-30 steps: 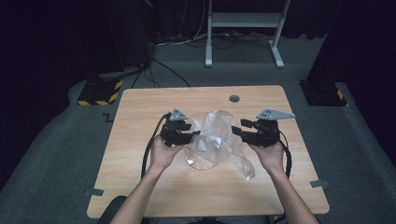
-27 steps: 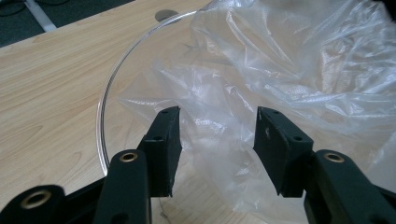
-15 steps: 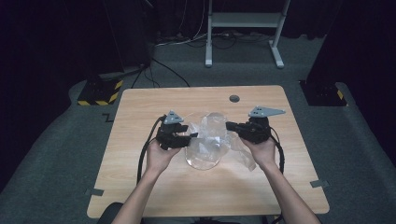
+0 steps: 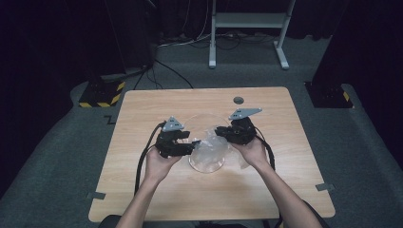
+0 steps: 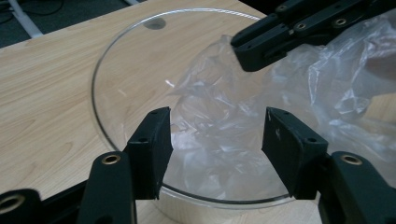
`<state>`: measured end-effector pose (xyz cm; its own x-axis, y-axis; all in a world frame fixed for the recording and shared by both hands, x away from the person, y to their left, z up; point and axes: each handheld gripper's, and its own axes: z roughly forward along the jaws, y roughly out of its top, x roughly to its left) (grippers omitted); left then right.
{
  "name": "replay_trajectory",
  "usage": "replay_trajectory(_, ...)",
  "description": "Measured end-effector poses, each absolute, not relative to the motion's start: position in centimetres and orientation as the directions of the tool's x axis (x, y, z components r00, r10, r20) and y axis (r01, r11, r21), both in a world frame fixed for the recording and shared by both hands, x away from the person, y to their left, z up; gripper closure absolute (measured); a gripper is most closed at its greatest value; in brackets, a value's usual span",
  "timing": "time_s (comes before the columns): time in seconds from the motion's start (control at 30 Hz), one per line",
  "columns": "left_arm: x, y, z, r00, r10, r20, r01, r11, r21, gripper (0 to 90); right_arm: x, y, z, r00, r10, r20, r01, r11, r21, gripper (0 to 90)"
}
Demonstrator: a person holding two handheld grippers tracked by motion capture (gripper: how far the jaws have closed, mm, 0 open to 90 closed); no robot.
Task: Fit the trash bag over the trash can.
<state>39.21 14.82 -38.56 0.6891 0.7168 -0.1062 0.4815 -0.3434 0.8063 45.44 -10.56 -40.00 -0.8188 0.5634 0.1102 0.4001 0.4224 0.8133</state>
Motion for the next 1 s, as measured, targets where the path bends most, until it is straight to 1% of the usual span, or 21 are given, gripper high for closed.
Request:
replay_trajectory(0.03,39.2,14.7,-38.6,0.691,0.716,-0.102,0.479,-0.348,0.806,45.3,45.4,-10.6,-39.8,-0.819,0.563,0.110,0.393,0.411,0.822,69.6)
replay_trajectory(0.1,39.2,14.5,-38.7,0.696,0.712,-0.097,0.475,-0.354,0.806,49.3,45.1,-10.9,-39.4,-0.820,0.562,0.108,0.379,0.392,0.838,66.5)
replay_trajectory(0.13,39.2,14.5,-38.7,0.696,0.712,-0.097,0.475,-0.354,0.806,51.8,45.1,-10.9,-39.4,-0.820,0.562,0.108,0.379,0.392,0.838,66.5)
replay_trajectory(0.17,39.3,14.5,-38.7,0.698,0.709,-0.099,0.475,-0.355,0.805,54.0,44.6,-11.4,-38.8,-0.815,0.571,0.098,0.363,0.371,0.855,62.7)
replay_trajectory(0.2,39.4,14.4,-38.7,0.699,0.709,-0.096,0.476,-0.361,0.802,54.0,44.6,-11.4,-38.8,-0.815,0.571,0.098,0.363,0.371,0.855,62.7)
replay_trajectory(0.23,39.6,14.2,-38.8,0.705,0.702,-0.103,0.479,-0.363,0.799,59.4,44.2,-12.0,-38.3,-0.811,0.577,0.100,0.353,0.346,0.870,60.3)
replay_trajectory(0.3,39.9,14.0,-38.9,0.706,0.699,-0.114,0.487,-0.362,0.795,64.5,43.7,-12.5,-37.8,-0.808,0.579,0.104,0.346,0.325,0.880,59.3)
replay_trajectory(0.43,40.4,13.6,-38.9,0.709,0.698,-0.097,0.490,-0.389,0.781,71.5,42.4,-13.7,-37.1,-0.801,0.592,0.088,0.330,0.314,0.890,58.4)
replay_trajectory(0.47,40.6,13.5,-38.9,0.709,0.699,-0.096,0.492,-0.392,0.778,71.5,42.4,-13.7,-37.1,-0.801,0.592,0.088,0.330,0.314,0.890,58.4)
replay_trajectory(0.5,41.0,13.3,-39.0,0.709,0.697,-0.103,0.500,-0.394,0.771,74.6,41.6,-14.3,-36.8,-0.799,0.595,0.086,0.328,0.312,0.892,57.8)
replay_trajectory(0.7,42.2,12.9,-39.4,0.695,0.709,-0.117,0.532,-0.398,0.748,78.8,39.4,-15.4,-36.9,-0.793,0.605,0.066,0.332,0.339,0.880,54.7)
replay_trajectory(0.77,42.6,13.0,-39.6,0.688,0.714,-0.131,0.546,-0.390,0.742,79.4,38.7,-15.8,-37.1,-0.782,0.621,0.047,0.332,0.352,0.875,52.8)
replay_trajectory(0.8,42.8,13.1,-39.6,0.685,0.712,-0.153,0.556,-0.376,0.742,79.5,38.3,-15.9,-37.2,-0.779,0.626,0.042,0.336,0.360,0.870,52.1)
replay_trajectory(0.87,43.0,13.1,-39.5,0.680,0.716,-0.159,0.561,-0.369,0.741,79.5,37.9,-15.9,-37.5,-0.776,0.630,0.026,0.337,0.380,0.862,52.4)
replay_trajectory(0.9,43.1,13.1,-39.5,0.682,0.714,-0.161,0.560,-0.367,0.742,79.4,37.8,-15.9,-37.7,-0.776,0.630,0.021,0.339,0.389,0.856,54.5)
replay_trajectory(0.93,43.2,13.1,-39.6,0.683,0.712,-0.163,0.560,-0.367,0.743,79.1,37.6,-15.9,-37.9,-0.777,0.629,0.013,0.337,0.399,0.853,59.1)
replay_trajectory(0.97,43.2,13.1,-39.5,0.684,0.709,-0.168,0.561,-0.365,0.743,78.7,37.6,-15.8,-38.1,-0.779,0.627,0.009,0.339,0.408,0.848,61.4)
replay_trajectory(1.0,43.2,13.0,-39.5,0.686,0.708,-0.168,0.560,-0.366,0.743,77.8,37.6,-15.7,-38.3,-0.780,0.626,0.002,0.341,0.422,0.840,67.1)
